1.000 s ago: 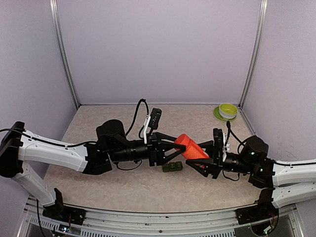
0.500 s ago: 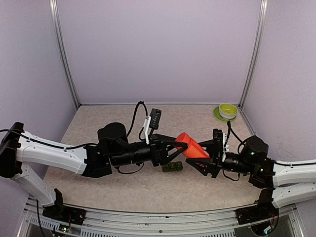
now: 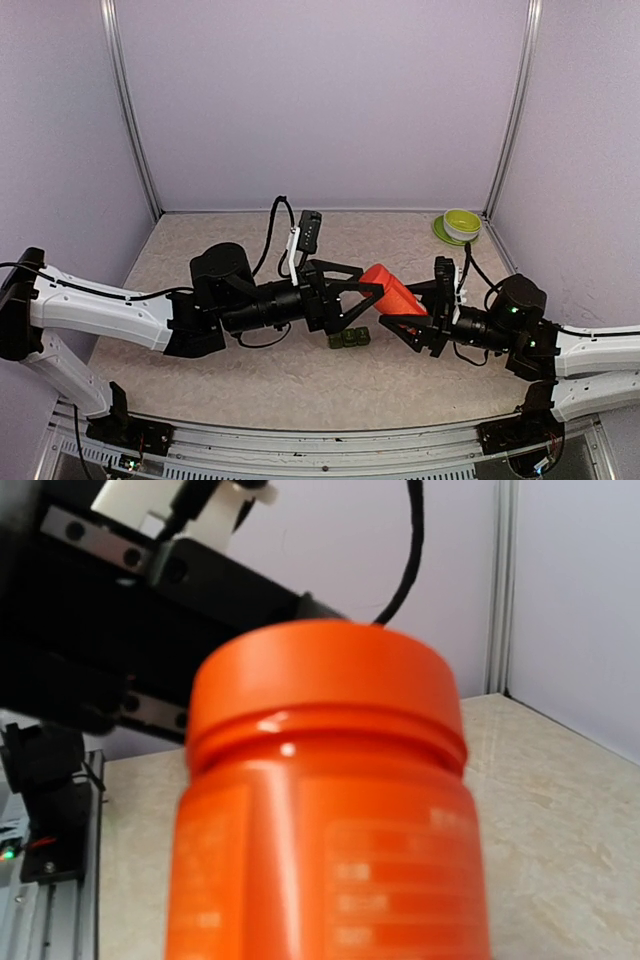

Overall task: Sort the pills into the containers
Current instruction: Unscrew the lid of the pill bottle from the pill bottle.

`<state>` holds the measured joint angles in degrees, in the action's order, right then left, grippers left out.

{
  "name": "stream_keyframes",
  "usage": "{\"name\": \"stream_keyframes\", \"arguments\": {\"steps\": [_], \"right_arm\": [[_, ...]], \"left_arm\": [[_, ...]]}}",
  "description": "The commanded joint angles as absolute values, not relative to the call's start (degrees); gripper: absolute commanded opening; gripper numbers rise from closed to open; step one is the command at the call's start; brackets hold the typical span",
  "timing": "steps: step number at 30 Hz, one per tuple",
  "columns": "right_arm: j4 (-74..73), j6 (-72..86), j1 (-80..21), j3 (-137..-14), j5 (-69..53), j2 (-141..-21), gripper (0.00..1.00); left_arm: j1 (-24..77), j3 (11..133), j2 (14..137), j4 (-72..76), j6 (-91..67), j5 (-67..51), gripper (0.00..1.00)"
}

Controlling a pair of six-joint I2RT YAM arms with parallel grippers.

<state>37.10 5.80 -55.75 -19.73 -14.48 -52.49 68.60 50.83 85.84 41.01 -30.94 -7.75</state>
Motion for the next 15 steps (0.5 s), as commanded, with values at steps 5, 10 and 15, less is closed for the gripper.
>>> {"name": "stream_keyframes", "arguments": {"steps": [5, 10, 15], "right_arm": [[40.8, 12.6, -55.5, -20.4, -22.7, -51.9, 0.14], [45.7, 16.4, -55.6, -20.9, -26.2, -56.0, 0.14], [50.2, 18.4, -55.7, -21.6, -27.8, -60.4, 0.14]], "left_arm": [[64.2, 48.4, 83.6, 48.6, -24.6, -16.8, 0.99], [63.1, 49.0, 85.7, 52.1, -23.1, -23.9, 0.99], [63.8, 50.9, 88.5, 53.5, -22.6, -29.9, 0.99]]}}
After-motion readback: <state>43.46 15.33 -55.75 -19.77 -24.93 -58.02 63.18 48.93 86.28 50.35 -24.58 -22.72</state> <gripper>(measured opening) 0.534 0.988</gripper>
